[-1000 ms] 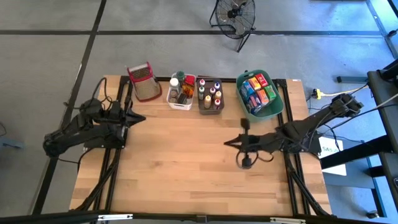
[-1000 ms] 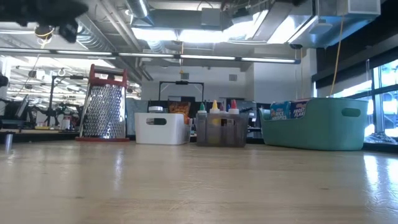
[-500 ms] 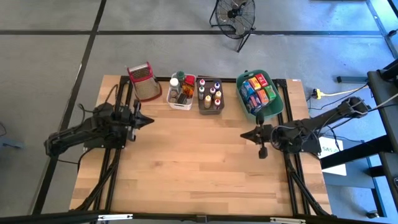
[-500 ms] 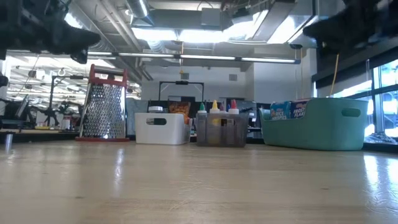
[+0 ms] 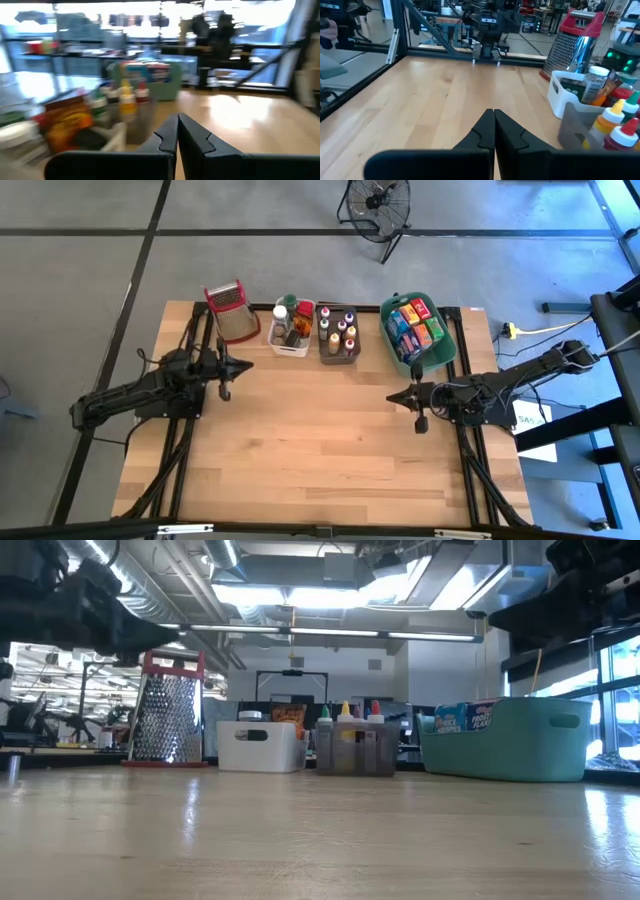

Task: Pick & Place Kitchen Items
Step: Return to Home Position

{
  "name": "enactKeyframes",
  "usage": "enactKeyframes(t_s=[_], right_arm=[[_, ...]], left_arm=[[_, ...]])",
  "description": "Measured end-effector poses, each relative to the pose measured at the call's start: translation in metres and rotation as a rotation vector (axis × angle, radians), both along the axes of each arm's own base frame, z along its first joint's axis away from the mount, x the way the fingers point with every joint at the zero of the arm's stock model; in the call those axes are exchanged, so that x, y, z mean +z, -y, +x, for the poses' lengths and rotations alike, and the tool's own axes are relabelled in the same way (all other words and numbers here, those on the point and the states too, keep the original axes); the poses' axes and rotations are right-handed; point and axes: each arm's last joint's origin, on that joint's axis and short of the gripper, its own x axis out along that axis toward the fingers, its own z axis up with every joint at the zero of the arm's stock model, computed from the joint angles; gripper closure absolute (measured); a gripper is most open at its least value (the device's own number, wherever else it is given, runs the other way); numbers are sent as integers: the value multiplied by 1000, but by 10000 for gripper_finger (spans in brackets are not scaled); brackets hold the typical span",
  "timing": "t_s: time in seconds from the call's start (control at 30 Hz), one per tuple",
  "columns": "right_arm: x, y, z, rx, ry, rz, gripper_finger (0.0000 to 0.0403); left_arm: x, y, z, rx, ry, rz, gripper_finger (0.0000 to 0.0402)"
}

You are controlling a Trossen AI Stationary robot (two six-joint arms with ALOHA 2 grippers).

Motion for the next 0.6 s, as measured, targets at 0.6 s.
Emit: enactKeyframes(t_s=[0.6], right_arm=[[-29, -1, -11, 155, 53, -97, 403]], left_arm=[[-14, -10, 5, 247, -129, -139, 394]])
